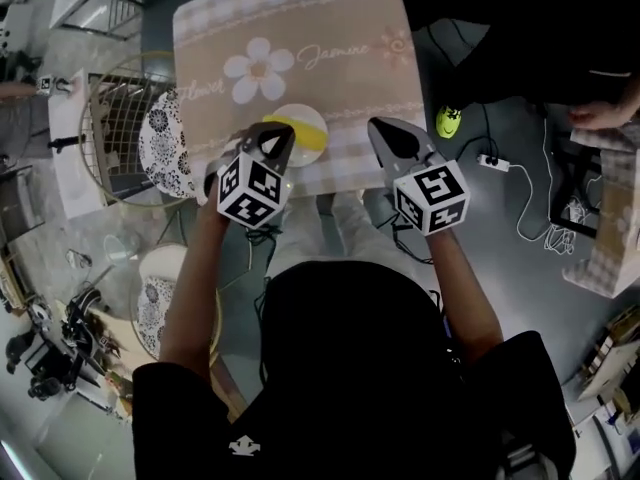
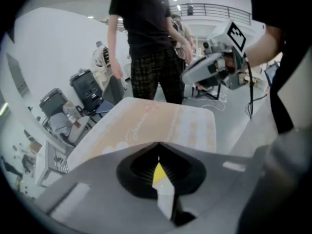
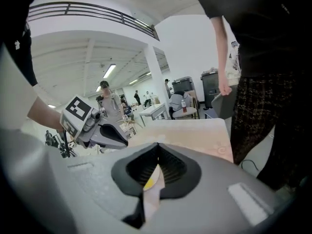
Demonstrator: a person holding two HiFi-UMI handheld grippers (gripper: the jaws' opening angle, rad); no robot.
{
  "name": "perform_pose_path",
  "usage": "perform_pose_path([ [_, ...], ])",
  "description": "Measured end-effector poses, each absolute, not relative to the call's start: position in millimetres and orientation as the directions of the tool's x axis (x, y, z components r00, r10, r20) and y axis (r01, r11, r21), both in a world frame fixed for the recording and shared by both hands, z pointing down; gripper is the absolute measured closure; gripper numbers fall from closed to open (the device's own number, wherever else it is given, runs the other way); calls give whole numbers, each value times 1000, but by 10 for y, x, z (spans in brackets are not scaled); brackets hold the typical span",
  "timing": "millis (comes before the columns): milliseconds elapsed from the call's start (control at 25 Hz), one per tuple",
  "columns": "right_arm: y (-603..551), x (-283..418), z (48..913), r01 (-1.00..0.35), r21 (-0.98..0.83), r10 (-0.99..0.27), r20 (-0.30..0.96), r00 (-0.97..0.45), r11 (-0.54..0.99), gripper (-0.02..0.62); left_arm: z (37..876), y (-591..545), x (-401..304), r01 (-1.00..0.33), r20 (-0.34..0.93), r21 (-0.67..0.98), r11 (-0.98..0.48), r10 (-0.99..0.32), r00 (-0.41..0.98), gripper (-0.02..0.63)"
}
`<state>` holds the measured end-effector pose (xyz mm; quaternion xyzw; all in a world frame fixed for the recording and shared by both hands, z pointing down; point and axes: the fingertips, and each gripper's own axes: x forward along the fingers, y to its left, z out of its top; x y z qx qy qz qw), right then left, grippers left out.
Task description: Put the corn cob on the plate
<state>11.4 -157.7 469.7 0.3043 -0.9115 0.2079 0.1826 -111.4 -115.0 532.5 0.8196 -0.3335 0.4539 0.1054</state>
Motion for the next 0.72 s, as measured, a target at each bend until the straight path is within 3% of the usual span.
perform_pose_path([
  [400,-1566,-99,4424,-583,-244,-461,414,-785,775,592,4616,-1045,-1333,-871,629,-108,-480,-711,314,598],
  [720,-1455,-317,4123,-579,-203,-485,372,-792,790,593,4111,-898,-1619,-950,430,109,-292,-848,310,598],
])
